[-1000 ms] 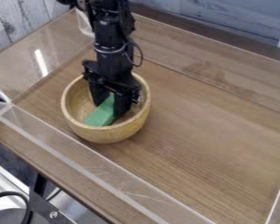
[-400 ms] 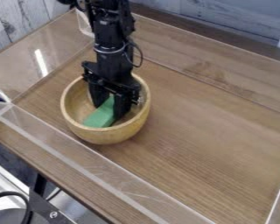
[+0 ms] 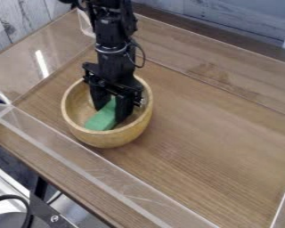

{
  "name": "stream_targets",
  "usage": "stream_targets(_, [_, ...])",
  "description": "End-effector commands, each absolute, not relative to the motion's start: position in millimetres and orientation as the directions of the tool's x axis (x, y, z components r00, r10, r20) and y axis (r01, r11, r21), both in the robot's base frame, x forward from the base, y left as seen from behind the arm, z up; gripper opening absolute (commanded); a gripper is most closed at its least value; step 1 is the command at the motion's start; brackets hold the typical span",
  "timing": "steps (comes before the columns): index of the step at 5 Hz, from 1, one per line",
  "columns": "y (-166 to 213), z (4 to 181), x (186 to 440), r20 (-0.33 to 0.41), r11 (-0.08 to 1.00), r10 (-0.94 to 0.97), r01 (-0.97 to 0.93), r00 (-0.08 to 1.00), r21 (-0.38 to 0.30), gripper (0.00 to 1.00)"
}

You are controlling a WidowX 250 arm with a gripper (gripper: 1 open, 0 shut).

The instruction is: Remove the green block from inside the brown bowl and put it on the table

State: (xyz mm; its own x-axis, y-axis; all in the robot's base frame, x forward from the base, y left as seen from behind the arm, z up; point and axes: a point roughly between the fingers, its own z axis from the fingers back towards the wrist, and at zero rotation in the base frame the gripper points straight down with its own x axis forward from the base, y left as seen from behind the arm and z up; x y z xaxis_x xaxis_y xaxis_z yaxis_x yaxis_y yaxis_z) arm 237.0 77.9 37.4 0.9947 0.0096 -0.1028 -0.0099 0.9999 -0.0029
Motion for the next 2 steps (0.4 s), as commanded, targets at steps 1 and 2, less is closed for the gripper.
stream_targets(1, [83.2, 61.6, 251.1, -0.013, 1.000, 0.019, -0.018, 1.000, 0.020, 0.00])
stream_targets(2, [82.6, 65.3, 251.4, -0.009, 1.000, 0.022, -0.022, 1.000, 0.016, 0.00])
